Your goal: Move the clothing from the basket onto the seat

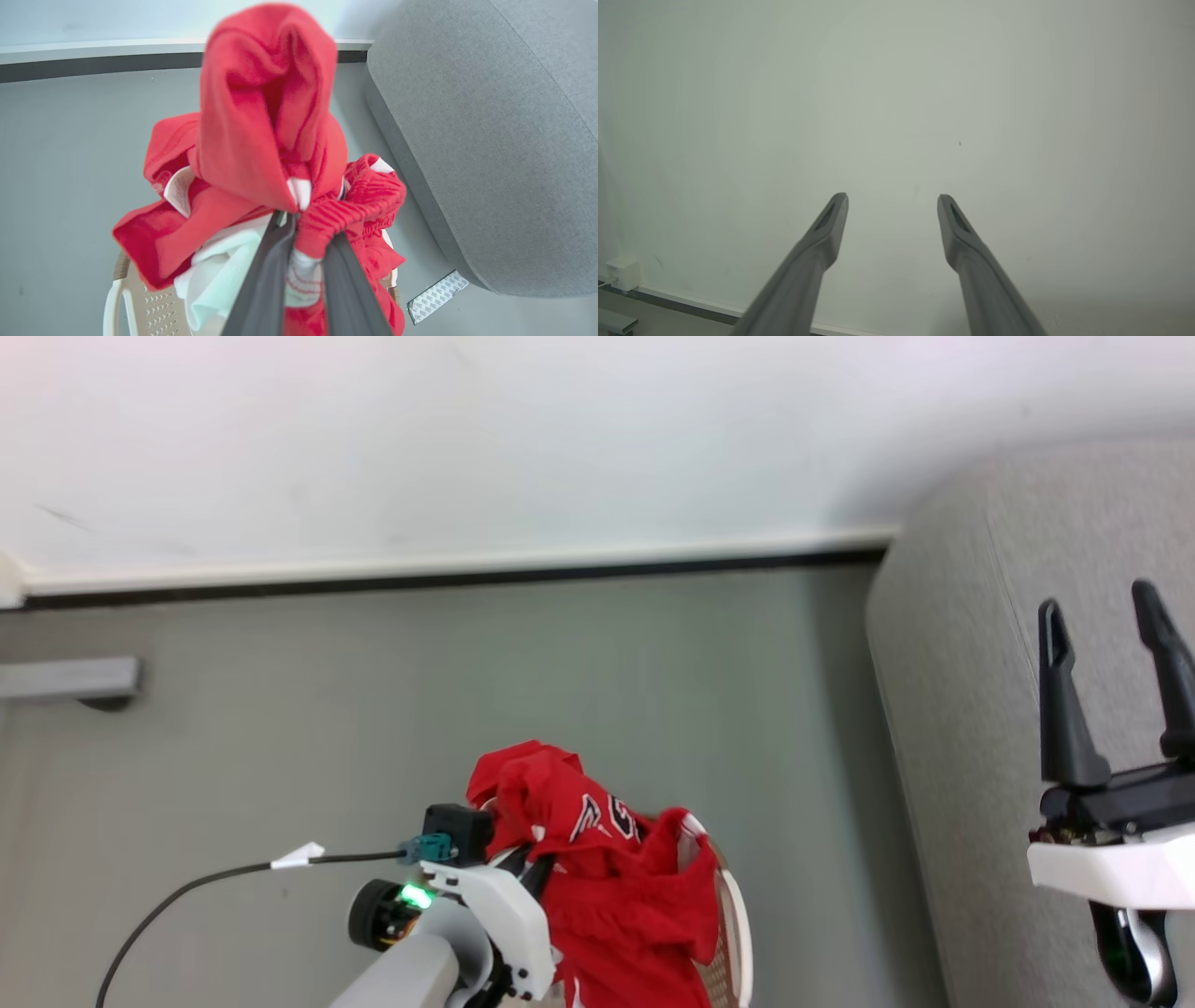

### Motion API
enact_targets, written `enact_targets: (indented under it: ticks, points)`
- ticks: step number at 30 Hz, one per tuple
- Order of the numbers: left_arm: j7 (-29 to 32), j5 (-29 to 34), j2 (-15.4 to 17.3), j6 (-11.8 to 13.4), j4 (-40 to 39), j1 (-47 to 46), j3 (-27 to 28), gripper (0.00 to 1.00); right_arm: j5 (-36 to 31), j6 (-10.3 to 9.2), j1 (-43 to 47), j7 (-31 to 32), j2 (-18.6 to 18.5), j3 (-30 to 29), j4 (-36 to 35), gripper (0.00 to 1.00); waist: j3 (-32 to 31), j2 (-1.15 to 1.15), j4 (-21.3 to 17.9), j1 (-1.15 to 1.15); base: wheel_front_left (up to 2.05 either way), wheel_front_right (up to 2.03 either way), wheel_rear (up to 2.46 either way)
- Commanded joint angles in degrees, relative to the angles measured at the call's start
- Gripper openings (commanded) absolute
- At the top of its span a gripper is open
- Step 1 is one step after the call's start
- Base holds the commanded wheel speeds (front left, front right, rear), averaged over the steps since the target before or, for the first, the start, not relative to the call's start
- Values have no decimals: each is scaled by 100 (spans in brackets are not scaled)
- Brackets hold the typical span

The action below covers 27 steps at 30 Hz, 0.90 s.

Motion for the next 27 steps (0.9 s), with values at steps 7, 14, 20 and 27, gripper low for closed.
enact_targets:
  ticks: [7,14,20,27]
  points:
    - [-301,-461,37,-14,-451,98,-274,0,99,-12,422,5,-76,82,170,100,-842,0,483,2,0,0,0]
    - [-363,-549,229,-14,-1005,84,-266,0,136,-12,674,5,-70,124,266,100,-1283,0,543,2,0,0,0]
    - [-369,-537,458,32,-1758,-55,-78,0,168,-12,885,5,-61,158,304,100,-1589,0,521,2,0,0,0]
    - [-205,-494,793,263,-2741,-245,83,0,212,-12,1042,6,-3,188,288,100,-1730,0,412,2,0,0,0]
